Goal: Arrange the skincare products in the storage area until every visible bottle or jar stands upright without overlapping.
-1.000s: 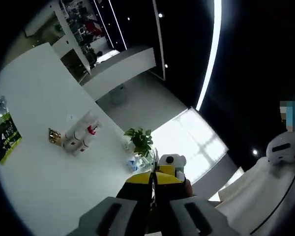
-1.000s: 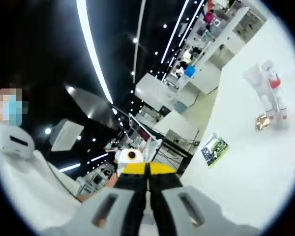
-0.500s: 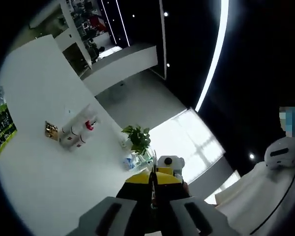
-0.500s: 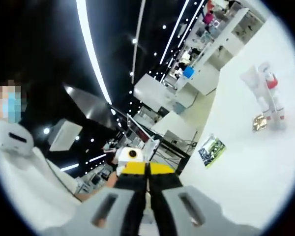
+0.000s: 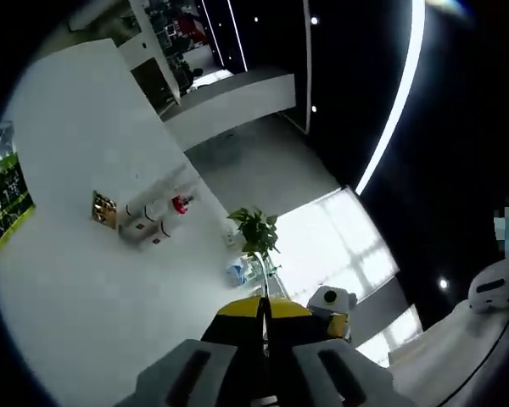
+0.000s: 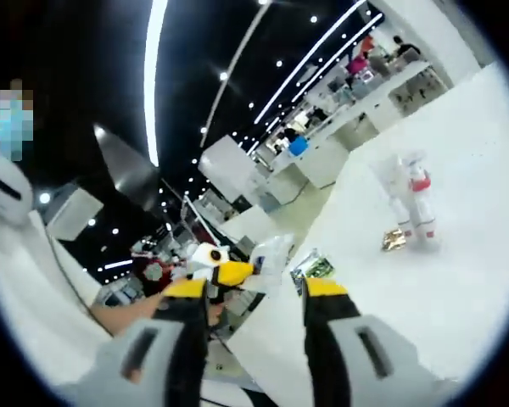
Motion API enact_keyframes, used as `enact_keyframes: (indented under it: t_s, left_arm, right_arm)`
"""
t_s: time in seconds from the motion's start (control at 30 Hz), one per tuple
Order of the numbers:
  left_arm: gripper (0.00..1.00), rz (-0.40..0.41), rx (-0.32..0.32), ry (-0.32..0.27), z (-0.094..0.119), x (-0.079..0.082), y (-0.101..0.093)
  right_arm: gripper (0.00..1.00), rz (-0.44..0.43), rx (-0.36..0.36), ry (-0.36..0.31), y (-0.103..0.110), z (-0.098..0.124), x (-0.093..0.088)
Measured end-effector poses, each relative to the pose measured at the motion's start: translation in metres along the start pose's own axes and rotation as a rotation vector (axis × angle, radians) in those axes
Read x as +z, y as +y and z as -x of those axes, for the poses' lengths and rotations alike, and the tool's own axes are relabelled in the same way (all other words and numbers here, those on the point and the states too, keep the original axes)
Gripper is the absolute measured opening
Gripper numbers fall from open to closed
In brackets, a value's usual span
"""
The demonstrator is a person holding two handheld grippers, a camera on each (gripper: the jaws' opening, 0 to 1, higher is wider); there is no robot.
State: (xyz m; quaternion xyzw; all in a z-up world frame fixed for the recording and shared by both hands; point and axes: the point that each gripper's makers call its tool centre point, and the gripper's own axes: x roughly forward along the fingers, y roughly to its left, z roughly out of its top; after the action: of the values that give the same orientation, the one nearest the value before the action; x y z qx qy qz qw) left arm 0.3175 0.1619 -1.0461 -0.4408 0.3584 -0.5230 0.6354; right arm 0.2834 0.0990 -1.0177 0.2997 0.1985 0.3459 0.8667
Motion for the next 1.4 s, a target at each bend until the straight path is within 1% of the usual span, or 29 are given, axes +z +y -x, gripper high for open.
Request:
enact_keyframes:
  t_s: [0.07, 0.1, 0.13, 0.2, 0.27, 0.3, 0.37, 0.4, 0.47, 0.53, 0.63, 0.77, 0.9, 0.93, 1.03, 1.1, 1.17, 1.27, 1.4]
  left_arm:
    - [0.0, 0.015, 0.034, 0.008, -0.004, 0.003, 0.017]
    - [0.0, 0.02, 0.047, 0.015, -0.006, 0.004, 0.024]
    - [0.0, 0.027, 0.072, 0.022, -0.009, 0.006, 0.036]
    - [0.0, 0.044, 0.097, 0.028, -0.012, 0.009, 0.05]
    - [0.0, 0.073, 0.108, 0.014, -0.018, 0.017, 0.064]
    - [0.0, 0.121, 0.13, 0.003, -0.021, 0.023, 0.074]
    - [0.0, 0.122, 0.152, 0.004, -0.026, 0.028, 0.086]
    - [0.0, 0.134, 0.162, 0.002, -0.029, 0.032, 0.095]
    - [0.0, 0.157, 0.179, 0.003, -0.034, 0.035, 0.105]
    - [0.0, 0.16, 0.188, 0.02, -0.041, 0.037, 0.115]
    - [0.0, 0.169, 0.228, 0.063, -0.048, 0.034, 0.133]
    - [0.0, 0.188, 0.242, 0.069, -0.054, 0.037, 0.147]
    - [0.0, 0.207, 0.265, 0.077, -0.062, 0.039, 0.164]
    - [0.0, 0.213, 0.276, 0.082, -0.063, 0.04, 0.17]
    - [0.0, 0.215, 0.294, 0.091, -0.066, 0.042, 0.18]
    - [0.0, 0.214, 0.318, 0.105, -0.067, 0.042, 0.189]
    - [0.0, 0.195, 0.344, 0.126, -0.067, 0.04, 0.197]
    - [0.0, 0.203, 0.35, 0.14, -0.069, 0.036, 0.202]
    - [0.0, 0.208, 0.38, 0.149, -0.069, 0.034, 0.21]
  right_arm:
    - [0.57, 0.029, -0.056, 0.005, -0.009, 0.008, -0.002]
    - [0.59, 0.03, -0.064, 0.003, -0.011, 0.01, -0.002]
    - [0.61, 0.025, -0.067, -0.001, -0.011, 0.013, -0.001]
    - [0.6, 0.013, -0.079, -0.009, -0.015, 0.019, 0.0]
    - [0.6, 0.002, -0.103, -0.022, -0.021, 0.025, 0.002]
    - [0.6, -0.001, -0.116, -0.027, -0.023, 0.03, 0.003]
    - [0.6, -0.008, -0.136, -0.039, -0.028, 0.036, 0.005]
    - [0.6, -0.015, -0.148, -0.047, -0.03, 0.039, 0.006]
    - [0.6, -0.022, -0.169, -0.058, -0.033, 0.045, 0.009]
    - [0.6, -0.024, -0.187, -0.065, -0.035, 0.05, 0.011]
    - [0.6, -0.025, -0.209, -0.078, -0.036, 0.055, 0.014]
    - [0.6, -0.032, -0.235, -0.097, -0.038, 0.061, 0.014]
    - [0.6, -0.051, -0.251, -0.081, -0.041, 0.064, 0.006]
    - [0.6, -0.058, -0.257, -0.072, -0.043, 0.066, 0.002]
    - [0.59, -0.068, -0.278, -0.063, -0.047, 0.07, -0.002]
    - [0.59, -0.08, -0.287, -0.07, -0.048, 0.073, -0.002]
    - [0.59, -0.082, -0.294, -0.073, -0.048, 0.074, 0.0]
    - [0.57, -0.076, -0.316, -0.076, -0.051, 0.078, 0.002]
    - [0.57, -0.093, -0.329, -0.091, -0.052, 0.082, 0.003]
